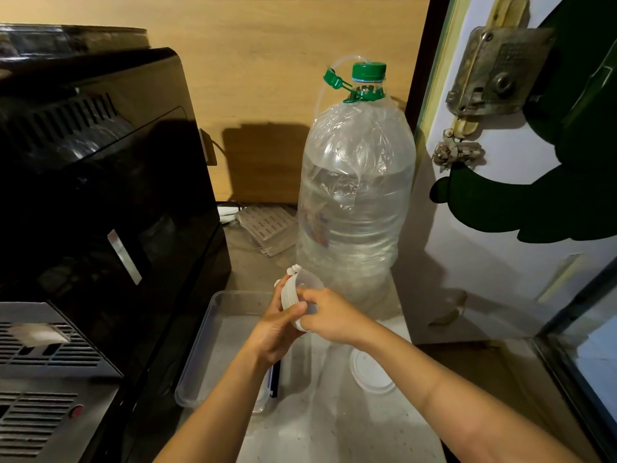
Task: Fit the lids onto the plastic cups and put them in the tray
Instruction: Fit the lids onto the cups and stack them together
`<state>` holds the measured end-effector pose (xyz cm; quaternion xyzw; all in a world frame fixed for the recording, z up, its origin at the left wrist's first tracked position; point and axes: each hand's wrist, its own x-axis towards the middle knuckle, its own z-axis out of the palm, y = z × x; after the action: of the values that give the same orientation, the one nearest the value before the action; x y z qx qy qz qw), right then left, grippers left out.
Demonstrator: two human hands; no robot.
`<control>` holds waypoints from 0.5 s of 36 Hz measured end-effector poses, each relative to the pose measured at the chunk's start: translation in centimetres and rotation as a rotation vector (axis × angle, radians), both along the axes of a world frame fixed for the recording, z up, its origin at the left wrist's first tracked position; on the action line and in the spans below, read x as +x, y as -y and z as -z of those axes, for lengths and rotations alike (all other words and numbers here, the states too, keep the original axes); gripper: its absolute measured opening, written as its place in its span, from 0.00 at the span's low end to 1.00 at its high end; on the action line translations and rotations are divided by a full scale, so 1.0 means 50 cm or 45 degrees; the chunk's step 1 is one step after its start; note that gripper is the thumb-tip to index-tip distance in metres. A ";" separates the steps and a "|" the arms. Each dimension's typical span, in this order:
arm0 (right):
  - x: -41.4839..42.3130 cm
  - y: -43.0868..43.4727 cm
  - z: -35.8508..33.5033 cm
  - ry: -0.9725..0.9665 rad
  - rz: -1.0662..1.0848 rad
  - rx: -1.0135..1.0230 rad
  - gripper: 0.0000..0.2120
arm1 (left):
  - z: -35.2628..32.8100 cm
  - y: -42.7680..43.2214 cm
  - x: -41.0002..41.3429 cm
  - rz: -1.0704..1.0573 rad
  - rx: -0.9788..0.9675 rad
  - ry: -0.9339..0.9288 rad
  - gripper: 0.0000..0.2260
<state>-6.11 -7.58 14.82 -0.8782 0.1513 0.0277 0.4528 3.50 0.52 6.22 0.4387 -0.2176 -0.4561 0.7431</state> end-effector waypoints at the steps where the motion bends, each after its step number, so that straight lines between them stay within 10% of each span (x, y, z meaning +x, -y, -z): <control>1: 0.000 -0.001 0.002 0.000 -0.010 0.005 0.22 | 0.001 -0.001 0.001 -0.002 0.002 0.000 0.43; 18: -0.036 0.138 0.047 0.018 0.262 0.217 0.33 | 0.005 -0.014 0.006 -0.014 0.074 -0.093 0.51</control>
<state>-7.89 -14.49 12.49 -0.8165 0.2344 -0.0121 0.5274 3.81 1.23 5.98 0.4444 -0.1746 -0.4739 0.7399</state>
